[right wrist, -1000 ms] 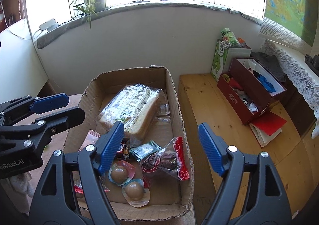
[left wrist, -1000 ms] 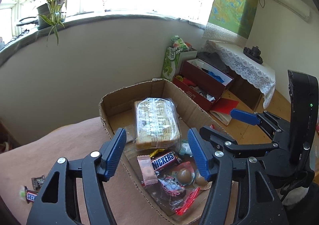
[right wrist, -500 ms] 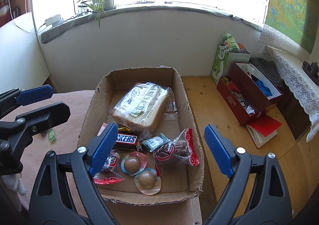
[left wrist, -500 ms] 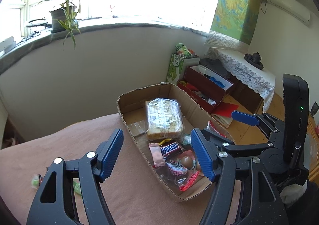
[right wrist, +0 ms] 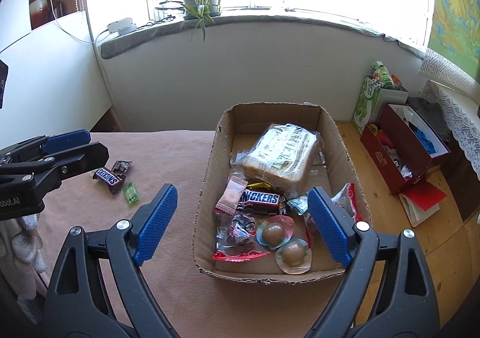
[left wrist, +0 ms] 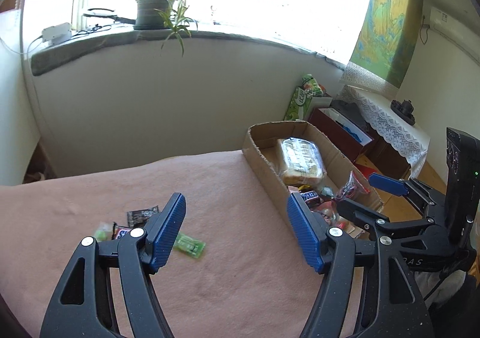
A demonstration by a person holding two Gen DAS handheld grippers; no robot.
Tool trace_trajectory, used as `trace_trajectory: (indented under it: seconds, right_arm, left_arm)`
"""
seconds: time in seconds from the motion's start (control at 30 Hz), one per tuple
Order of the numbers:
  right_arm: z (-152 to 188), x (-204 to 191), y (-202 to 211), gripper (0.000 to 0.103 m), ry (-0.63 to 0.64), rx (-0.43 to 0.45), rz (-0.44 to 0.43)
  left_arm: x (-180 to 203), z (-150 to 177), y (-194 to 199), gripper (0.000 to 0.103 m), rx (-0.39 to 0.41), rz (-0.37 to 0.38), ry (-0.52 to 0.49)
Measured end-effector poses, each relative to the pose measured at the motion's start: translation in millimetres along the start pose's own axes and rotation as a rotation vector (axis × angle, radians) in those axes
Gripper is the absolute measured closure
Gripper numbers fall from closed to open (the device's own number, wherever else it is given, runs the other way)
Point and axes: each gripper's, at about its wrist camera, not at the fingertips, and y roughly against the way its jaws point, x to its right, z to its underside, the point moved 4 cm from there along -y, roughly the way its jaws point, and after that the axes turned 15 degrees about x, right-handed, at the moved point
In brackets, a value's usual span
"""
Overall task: Organize snacks
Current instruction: 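Withdraw both tools toward the remaining Snickers bar and green candies, then close the left tool on the clear green candy while the right tool closes on the green packet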
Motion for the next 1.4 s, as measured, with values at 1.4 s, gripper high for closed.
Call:
trace_trajectory:
  seconds: [1.4]
  right_arm:
    - [65,-152,-121,0.041,0.167,-0.218,-0.243]
  left_arm:
    - [-153,77,-34,0.066,-0.157,-0.196,0.056]
